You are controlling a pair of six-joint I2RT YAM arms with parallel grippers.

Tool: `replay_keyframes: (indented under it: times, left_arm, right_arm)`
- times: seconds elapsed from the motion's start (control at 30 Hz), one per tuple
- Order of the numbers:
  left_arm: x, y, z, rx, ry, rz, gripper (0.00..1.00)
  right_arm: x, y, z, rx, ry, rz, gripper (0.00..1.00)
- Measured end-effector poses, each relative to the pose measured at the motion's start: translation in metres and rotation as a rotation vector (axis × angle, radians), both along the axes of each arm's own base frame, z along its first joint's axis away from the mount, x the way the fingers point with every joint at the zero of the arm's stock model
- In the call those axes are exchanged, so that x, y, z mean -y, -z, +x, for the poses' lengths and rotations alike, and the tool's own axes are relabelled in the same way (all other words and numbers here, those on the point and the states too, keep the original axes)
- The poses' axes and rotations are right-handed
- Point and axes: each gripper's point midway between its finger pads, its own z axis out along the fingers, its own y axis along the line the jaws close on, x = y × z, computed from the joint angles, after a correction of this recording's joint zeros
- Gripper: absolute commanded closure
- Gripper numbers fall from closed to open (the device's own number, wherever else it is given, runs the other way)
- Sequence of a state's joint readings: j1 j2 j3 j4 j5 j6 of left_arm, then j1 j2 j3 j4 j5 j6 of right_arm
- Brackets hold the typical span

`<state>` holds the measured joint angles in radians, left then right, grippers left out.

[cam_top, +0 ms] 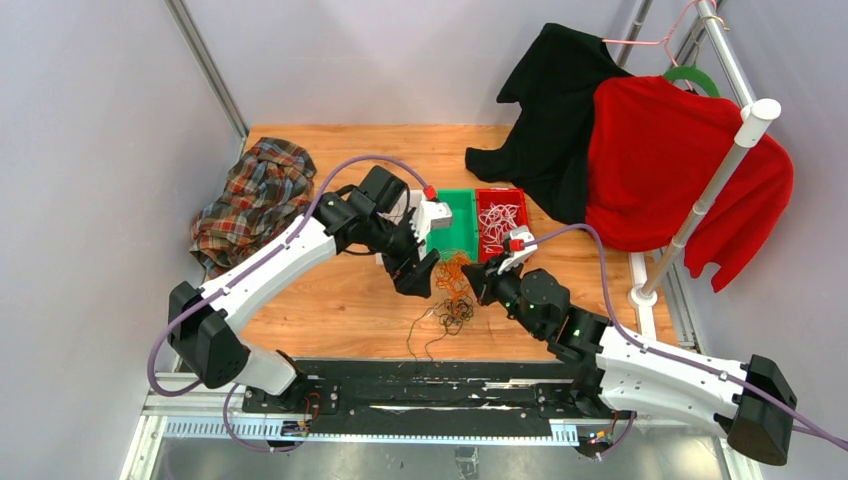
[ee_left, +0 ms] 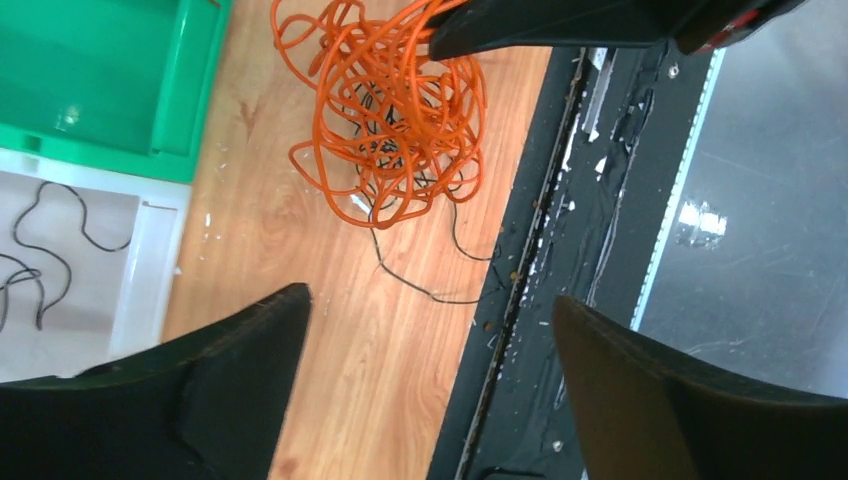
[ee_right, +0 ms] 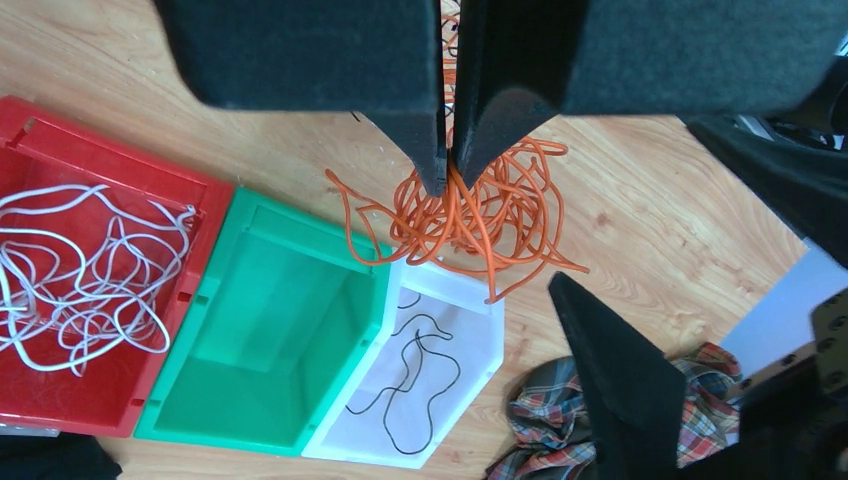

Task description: Untangle the cables

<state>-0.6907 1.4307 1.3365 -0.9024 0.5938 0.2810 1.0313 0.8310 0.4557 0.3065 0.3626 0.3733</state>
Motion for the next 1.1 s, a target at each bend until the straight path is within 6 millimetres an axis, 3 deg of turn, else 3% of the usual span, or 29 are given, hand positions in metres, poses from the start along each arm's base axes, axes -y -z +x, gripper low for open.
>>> replay_keyframes:
  times: [0.1,0.3,0.37,0.43,0.57,0.73,0.9,1.1]
  left_arm:
    - [0.008,-0.003,0.005,-0.014,-0.043,-0.035,0.03]
    - [0.036,-0.063,0.033,0.005,-0.084,-0.234,0.16]
    - [0.039,-0.070,0.040,0.000,-0.094,-0.273,0.19]
    - [0.040,-0.067,0.043,-0.020,-0.100,-0.279,0.22]
    - [0.044,-0.043,0.045,-0.087,-0.100,-0.239,0.30]
    - [0.047,-0.013,0.049,-0.163,-0.113,-0.184,0.52]
    - [0.049,-0.010,0.047,-0.186,-0.107,-0.183,0.83]
    - [0.048,-0.009,0.046,-0.190,-0.105,-0.179,0.99]
  right_arm:
    - [-0.004,-0.005,-0.001,0.004,-0.020,0.006,0.99]
    - [-0.012,-0.002,-0.005,-0.005,-0.068,-0.012,0.99]
    - [-0.013,0.000,-0.006,-0.010,-0.077,-0.021,0.99]
    - [-0.014,0.001,-0.007,-0.010,-0.087,-0.026,0.99]
    - [-0.018,0.004,-0.009,-0.015,-0.105,-0.038,0.99]
    - [-0.023,-0.001,-0.008,-0.014,-0.119,-0.039,0.99]
    - [-0.023,0.000,-0.008,-0.015,-0.120,-0.043,1.00]
    - [-0.024,0.002,-0.008,-0.018,-0.123,-0.050,0.99]
